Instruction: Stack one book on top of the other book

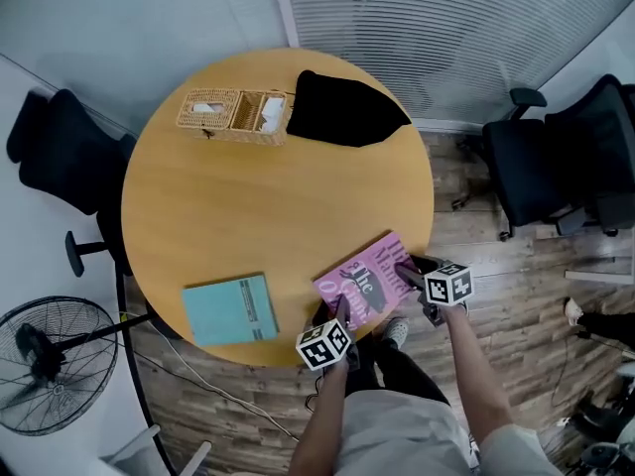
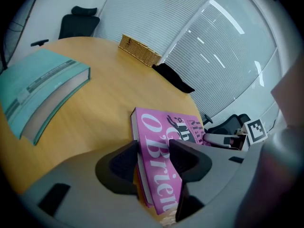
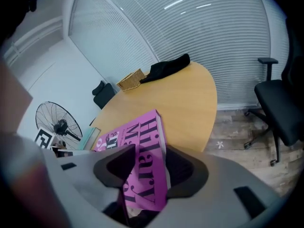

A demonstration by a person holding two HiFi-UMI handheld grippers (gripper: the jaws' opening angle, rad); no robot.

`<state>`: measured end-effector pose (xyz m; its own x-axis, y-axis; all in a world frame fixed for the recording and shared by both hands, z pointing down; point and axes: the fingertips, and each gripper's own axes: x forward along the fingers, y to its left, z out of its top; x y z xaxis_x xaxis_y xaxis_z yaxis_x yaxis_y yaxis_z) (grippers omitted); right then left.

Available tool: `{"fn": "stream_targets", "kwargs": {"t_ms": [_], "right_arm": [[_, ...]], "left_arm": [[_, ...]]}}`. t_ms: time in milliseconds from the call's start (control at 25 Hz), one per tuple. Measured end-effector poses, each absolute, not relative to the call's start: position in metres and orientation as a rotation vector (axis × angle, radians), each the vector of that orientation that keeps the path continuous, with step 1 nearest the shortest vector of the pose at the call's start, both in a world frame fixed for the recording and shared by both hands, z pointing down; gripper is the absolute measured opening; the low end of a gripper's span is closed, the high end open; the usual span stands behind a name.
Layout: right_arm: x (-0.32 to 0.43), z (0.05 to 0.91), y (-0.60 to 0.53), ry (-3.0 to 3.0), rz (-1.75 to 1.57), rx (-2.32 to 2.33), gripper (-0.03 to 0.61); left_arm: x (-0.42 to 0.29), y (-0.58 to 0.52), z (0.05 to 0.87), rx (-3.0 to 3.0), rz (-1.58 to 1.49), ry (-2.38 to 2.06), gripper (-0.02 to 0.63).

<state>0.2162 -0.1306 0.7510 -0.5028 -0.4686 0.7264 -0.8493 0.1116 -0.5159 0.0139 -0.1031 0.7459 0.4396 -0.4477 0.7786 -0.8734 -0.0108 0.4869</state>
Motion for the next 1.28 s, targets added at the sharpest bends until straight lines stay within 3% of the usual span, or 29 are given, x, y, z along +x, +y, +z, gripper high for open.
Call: {"fn": "stream_targets", "kwargs": {"t_ms": [600, 1280], "right_arm": [[0.194, 0.722, -0.103, -2.006, 1.382, 1.377, 0.17], [0.119, 0.681, -0.058, -2.198, 1.175, 1.205, 0.161]], "left_arm": [[-0.016, -0.101, 0.729, 1.594, 0.434, -1.303, 0.222], [-0.087, -0.037, 0.679, 1.62, 0.373, -1.48, 0.218]]}}
